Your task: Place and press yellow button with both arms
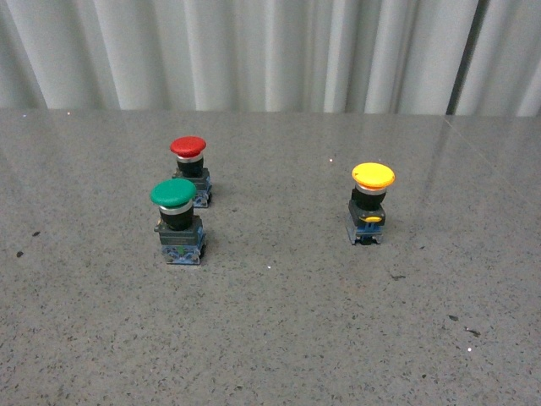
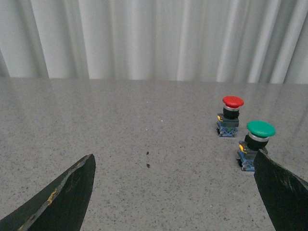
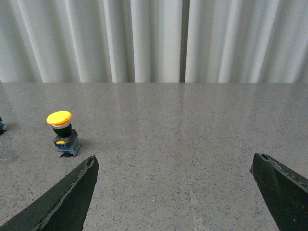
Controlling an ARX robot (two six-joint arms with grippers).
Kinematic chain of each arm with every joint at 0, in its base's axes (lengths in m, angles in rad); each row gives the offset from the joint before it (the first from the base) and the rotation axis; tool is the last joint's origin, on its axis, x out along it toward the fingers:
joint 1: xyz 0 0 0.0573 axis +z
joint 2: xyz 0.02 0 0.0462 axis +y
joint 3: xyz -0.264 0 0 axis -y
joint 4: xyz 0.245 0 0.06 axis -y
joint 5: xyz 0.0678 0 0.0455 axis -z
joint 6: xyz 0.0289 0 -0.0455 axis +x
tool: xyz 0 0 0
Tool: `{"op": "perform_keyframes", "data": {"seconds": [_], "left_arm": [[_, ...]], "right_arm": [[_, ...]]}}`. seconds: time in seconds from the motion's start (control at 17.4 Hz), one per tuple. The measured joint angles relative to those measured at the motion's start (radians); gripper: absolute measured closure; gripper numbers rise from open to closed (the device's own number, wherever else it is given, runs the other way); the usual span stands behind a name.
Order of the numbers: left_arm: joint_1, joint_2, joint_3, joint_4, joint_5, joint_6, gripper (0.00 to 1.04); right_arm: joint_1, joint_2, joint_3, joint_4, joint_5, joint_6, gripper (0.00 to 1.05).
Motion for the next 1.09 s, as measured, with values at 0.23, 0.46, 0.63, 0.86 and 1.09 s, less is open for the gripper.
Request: {"op": "perform_keyframes", "data": {"seconds": [0.23,0.46,0.63,0.86,1.09], "left_arm": [[0.0,0.0,0.0,0.0,0.0,0.0,0.07],[0.0,0.0,0.0,0.0,0.0,0.0,0.07],[0.0,0.0,0.0,0.0,0.0,0.0,0.07],[0.0,0.0,0.0,0.0,0.0,0.0,0.07],[0.0,0.0,0.0,0.0,0.0,0.0,0.07]], "right_arm": [[-0.001,0.0,0.0,-0.004,-0.004,0.006,0.07],[-0.017,0.18,0.042,0.13,-0.08,0.159,0.07],[0.23,0.927,0.383,0.662,0.007,0.144,0.07],[0.366,1.605,0.771,0.626,0.111,0.014,0.23],[0.365,1.632,0.843,0.423,0.115,0.0,0.77]]}}
